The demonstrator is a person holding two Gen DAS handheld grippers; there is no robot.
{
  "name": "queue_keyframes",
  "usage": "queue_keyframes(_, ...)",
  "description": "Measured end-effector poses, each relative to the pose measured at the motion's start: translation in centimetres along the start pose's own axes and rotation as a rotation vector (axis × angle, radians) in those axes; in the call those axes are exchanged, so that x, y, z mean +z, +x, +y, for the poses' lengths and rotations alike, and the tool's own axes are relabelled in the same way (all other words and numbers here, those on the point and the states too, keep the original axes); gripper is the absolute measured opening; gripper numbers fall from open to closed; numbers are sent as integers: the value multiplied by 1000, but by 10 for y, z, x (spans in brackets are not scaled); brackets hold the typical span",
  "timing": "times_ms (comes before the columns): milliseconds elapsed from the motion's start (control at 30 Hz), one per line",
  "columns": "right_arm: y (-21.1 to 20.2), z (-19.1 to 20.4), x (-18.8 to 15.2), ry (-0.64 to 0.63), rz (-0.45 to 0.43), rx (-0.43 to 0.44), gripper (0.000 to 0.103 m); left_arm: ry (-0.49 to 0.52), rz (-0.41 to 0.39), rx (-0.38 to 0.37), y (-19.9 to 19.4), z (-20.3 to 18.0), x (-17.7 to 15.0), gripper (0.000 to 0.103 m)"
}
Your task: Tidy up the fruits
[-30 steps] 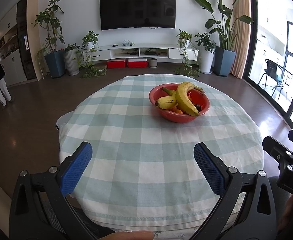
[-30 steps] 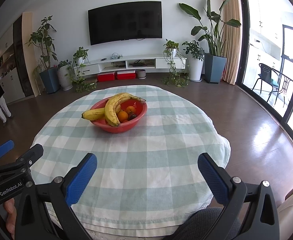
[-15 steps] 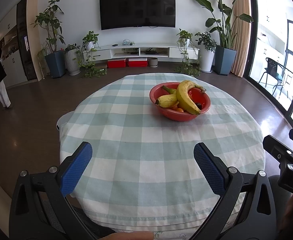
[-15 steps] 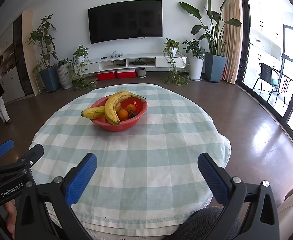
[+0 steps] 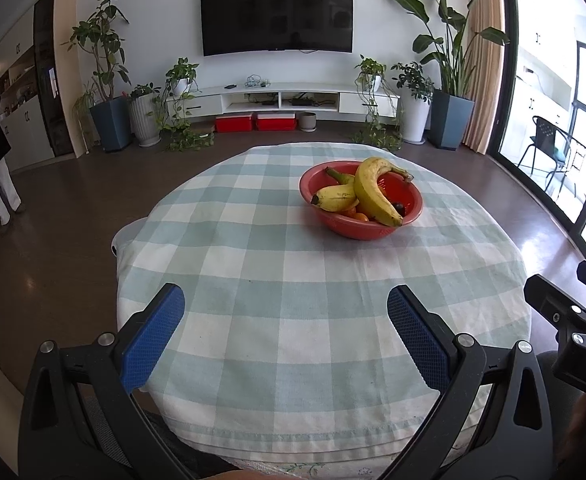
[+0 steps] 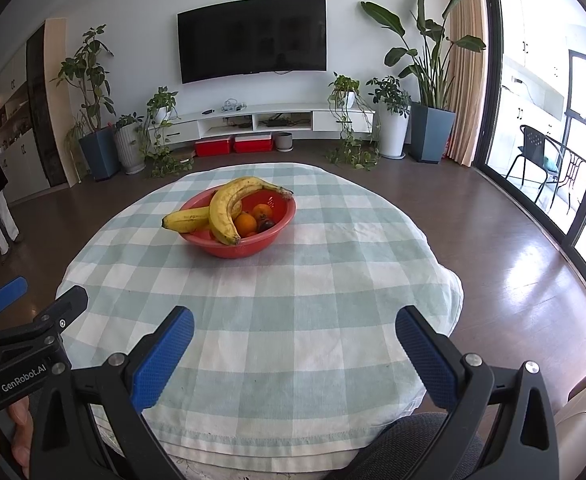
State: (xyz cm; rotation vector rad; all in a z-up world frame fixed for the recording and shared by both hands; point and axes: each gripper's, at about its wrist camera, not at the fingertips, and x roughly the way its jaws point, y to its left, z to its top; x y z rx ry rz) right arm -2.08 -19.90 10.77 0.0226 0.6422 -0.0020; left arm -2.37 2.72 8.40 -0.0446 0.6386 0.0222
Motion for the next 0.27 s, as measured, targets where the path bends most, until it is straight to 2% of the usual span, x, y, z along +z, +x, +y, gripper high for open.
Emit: queue_keyframes(267, -11, -10, -12, 0, 24, -1, 103, 19, -27, 29, -3, 5, -4, 103)
